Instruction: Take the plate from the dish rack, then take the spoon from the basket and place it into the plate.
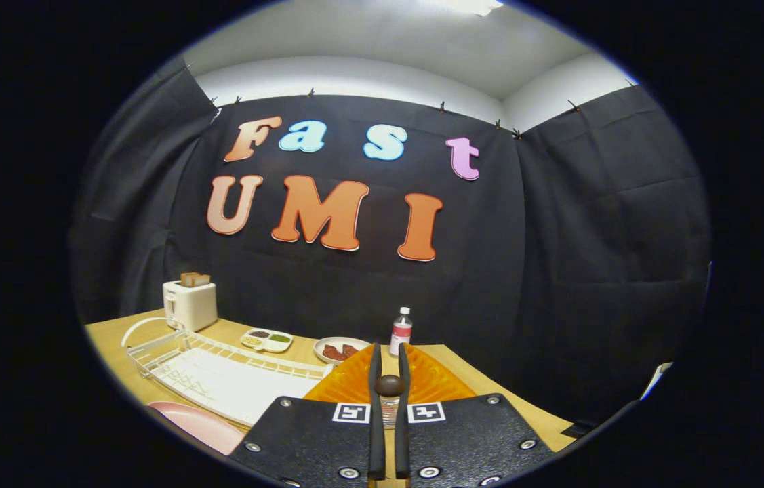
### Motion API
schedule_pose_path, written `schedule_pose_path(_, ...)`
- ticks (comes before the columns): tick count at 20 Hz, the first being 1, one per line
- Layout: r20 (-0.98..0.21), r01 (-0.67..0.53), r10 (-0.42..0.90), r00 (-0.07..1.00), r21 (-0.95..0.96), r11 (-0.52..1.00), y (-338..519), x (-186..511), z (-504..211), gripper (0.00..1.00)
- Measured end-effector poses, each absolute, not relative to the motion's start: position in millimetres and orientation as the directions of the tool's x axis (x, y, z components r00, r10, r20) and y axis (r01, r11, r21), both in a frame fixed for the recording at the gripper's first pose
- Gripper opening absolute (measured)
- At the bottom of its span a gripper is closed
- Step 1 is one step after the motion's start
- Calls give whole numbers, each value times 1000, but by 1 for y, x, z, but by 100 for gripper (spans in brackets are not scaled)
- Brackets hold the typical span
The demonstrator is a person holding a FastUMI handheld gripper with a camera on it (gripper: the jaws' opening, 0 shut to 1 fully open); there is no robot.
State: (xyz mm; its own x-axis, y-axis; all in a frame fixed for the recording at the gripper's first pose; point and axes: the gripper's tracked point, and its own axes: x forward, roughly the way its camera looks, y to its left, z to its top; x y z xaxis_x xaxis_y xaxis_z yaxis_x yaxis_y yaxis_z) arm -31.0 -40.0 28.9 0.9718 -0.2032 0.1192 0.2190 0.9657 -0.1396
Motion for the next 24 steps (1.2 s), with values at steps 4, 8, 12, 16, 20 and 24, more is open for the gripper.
schedule_pose_path(4, 117, 102, -87, 989, -130, 986, 28, -64, 14, 6)
schedule_pose_path(8, 64, -16, 23, 998, -106, 994, 90, -70, -25, 6)
schedule_pose_path(12, 12, -79, 81, 997, -111, 991, 129, -62, -64, 6)
schedule_pose_path(16, -19, -112, 110, 994, -124, 986, 151, -53, -94, 6)
schedule_pose_path(20, -45, -159, 154, 987, -116, 981, 169, -53, -118, 6)
schedule_pose_path(24, -37, -166, 162, 986, -129, 978, 173, -54, -125, 6)
